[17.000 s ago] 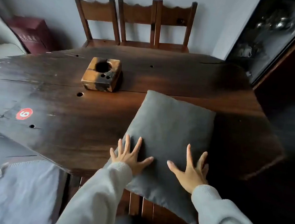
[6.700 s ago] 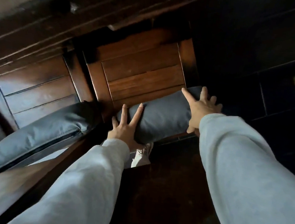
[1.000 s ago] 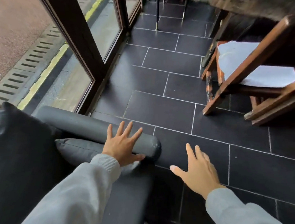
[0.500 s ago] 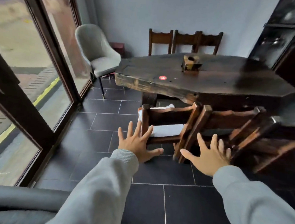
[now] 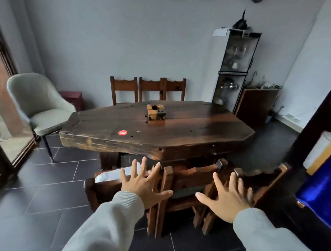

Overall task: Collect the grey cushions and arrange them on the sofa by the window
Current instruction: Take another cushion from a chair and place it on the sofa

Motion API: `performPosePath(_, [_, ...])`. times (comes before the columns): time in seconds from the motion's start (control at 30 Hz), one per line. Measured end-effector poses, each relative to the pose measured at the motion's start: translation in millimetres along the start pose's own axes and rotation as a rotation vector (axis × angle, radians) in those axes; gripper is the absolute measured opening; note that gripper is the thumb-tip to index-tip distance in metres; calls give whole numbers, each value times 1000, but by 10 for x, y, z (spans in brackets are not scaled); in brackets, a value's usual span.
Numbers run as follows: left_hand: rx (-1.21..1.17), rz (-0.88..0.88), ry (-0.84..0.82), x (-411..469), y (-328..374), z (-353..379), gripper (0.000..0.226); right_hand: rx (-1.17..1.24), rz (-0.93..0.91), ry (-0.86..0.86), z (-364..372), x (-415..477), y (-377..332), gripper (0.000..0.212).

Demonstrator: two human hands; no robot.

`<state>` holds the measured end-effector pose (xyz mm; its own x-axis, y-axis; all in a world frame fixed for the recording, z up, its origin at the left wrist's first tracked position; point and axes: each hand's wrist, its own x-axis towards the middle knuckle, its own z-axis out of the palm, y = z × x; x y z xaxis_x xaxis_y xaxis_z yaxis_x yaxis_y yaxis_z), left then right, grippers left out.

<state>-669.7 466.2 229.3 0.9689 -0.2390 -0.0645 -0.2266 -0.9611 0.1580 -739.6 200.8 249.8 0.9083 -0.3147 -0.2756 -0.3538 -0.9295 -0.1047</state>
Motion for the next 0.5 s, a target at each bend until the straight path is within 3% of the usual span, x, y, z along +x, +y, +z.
performPosePath(0.27, [-23,0,-118,1753,328,78,107,2,138,-89,-426,1672,117,109])
performPosePath(0.5, [-26,-3,-163,2720,539,350,112,27,134,-152,-464,2535,248,114])
